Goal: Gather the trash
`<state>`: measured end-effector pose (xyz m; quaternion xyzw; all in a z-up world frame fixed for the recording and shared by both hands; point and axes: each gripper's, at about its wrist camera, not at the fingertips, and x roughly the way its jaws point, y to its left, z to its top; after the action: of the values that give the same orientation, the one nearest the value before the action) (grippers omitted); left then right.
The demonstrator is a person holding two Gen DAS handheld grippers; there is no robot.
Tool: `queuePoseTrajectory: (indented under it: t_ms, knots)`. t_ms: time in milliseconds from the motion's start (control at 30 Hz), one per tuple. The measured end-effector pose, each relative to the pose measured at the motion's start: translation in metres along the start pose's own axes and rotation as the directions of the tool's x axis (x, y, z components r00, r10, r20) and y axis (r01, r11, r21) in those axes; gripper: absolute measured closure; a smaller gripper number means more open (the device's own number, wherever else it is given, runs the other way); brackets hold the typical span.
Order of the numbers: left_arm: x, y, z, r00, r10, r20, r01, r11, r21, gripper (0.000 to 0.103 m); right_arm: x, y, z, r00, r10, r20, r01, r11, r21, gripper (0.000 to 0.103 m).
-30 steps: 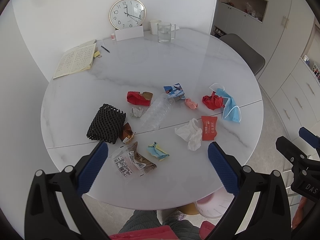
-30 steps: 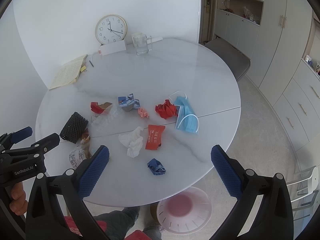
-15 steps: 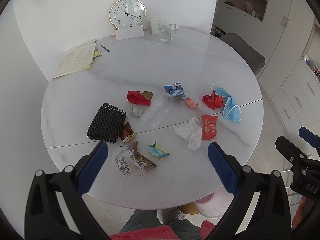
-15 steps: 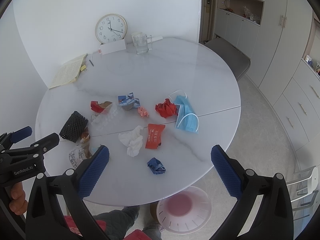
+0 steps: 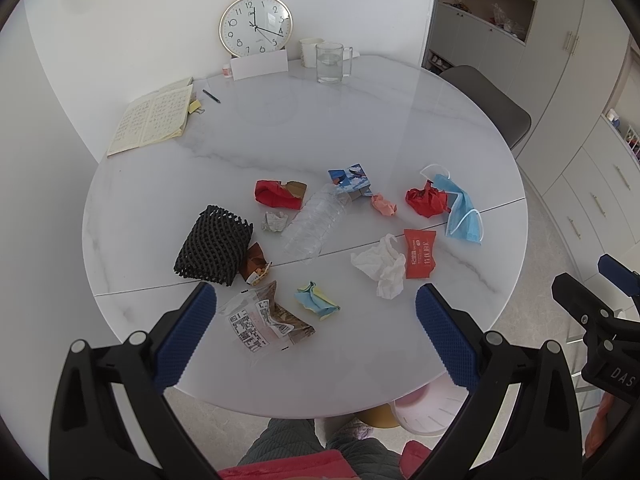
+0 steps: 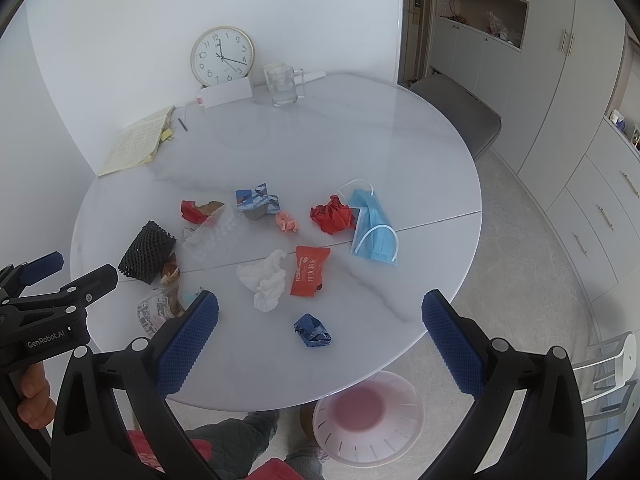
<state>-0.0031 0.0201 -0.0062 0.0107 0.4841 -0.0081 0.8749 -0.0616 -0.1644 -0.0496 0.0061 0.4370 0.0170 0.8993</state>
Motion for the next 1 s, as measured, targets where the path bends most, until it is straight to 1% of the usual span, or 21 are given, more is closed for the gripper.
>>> queuePoseTrajectory:
  t_ms: [200,433,533,633,700,800,900,1000]
  knots:
    - [0.002,0.002,-0.002,1.0,0.001,-0.001,-0.001,1.0,0.002,0.008,0.001,-0.001,-0.001,1.0,0.005,-0.008,-0.005,1.0,0.003,0.002]
    - [0.01,0.019,-0.009,0.999,-0.046,0.027,0.045,0.999,0.029,0.008,0.01,0.002,-0.007,1.0,0.025,-0.01,-0.025,1.0,-0.003,0.002]
    - [0.021,0.03,-0.017,0.999,-0.033,0.037,0.031,0.998,0.062,0.008,0.021,0.003,-0.013,0.999,0.044,-0.025,-0.043,0.999,0.015,0.002]
    - [0.034,0.038,-0.029,0.998,-0.028,0.049,0.022,0.992,0.121,0.008,0.035,0.002,-0.019,0.996,0.073,-0.047,-0.071,0.997,0.042,0.002]
    - [0.047,0.044,-0.039,0.999,-0.037,0.031,0.032,0.988,0.152,0.008,0.045,0.002,-0.025,0.993,0.095,-0.063,-0.092,0.994,0.06,0.002]
    - [0.067,0.053,-0.052,0.998,-0.062,-0.015,0.063,0.987,0.148,0.008,0.058,0.006,-0.034,0.989,0.122,-0.083,-0.117,0.991,0.065,0.002]
    - [0.088,0.062,-0.063,0.995,-0.089,-0.053,0.095,0.987,0.128,0.008,0.073,0.014,-0.043,0.987,0.113,-0.112,-0.109,0.993,0.039,0.002]
    - [0.11,0.067,-0.07,0.993,-0.076,-0.086,0.085,0.99,0.114,0.008,0.084,0.021,-0.05,0.987,0.086,-0.139,-0.086,0.996,0.009,0.002]
